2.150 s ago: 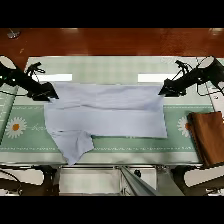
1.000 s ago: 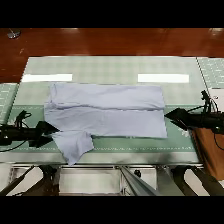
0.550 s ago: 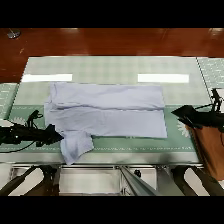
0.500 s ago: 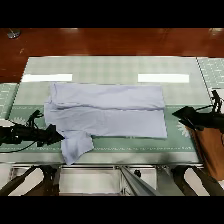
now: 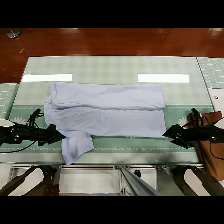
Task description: Fold the shirts.
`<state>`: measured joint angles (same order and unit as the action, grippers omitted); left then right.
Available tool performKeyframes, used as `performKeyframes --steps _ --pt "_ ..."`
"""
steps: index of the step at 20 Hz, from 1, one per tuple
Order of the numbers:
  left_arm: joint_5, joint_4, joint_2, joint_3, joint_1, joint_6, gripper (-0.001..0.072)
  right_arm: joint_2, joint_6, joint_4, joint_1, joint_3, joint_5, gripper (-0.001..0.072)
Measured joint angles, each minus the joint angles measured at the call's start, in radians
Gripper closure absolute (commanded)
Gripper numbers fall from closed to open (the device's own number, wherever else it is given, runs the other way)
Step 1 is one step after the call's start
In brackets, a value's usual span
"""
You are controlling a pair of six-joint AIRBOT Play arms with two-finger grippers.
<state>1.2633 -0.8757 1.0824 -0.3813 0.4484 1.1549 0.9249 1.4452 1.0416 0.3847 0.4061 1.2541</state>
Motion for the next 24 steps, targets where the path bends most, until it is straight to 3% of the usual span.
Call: performKeyframes --steps 5,6,7,8,13,18,24 --pt "-0.016 0.003 0.000 0.000 0.000 0.000 0.0681 0.114 0.003 -0.106 -0.089 0.012 -0.089 0.0093" --pt "-0.018 0.005 0.000 0.000 0.000 0.000 0.0681 0.138 0.002 -0.129 -0.098 0.025 -0.109 0.0156" --pt "-0.019 0.005 0.000 0.000 0.000 0.000 0.0681 0.161 -0.003 -0.143 -0.105 0.040 -0.139 0.0513" --pt "-0.021 0.006 0.000 0.000 0.000 0.000 0.0681 0.182 -0.013 -0.148 -0.109 0.053 -0.170 0.0690" --pt "-0.005 0.050 0.000 -0.054 0.016 -0.012 0.0681 0.244 -0.106 -0.213 -0.116 0.155 -0.123 0.0689" --pt "-0.020 0.169 0.023 -0.229 0.020 -0.016 0.0681 0.308 -0.121 -0.228 -0.118 0.341 -0.090 0.0689" --pt "-0.136 0.232 0.243 -0.496 -0.055 0.018 0.0681 0.489 -0.122 -0.280 -0.134 0.594 -0.114 0.0689"
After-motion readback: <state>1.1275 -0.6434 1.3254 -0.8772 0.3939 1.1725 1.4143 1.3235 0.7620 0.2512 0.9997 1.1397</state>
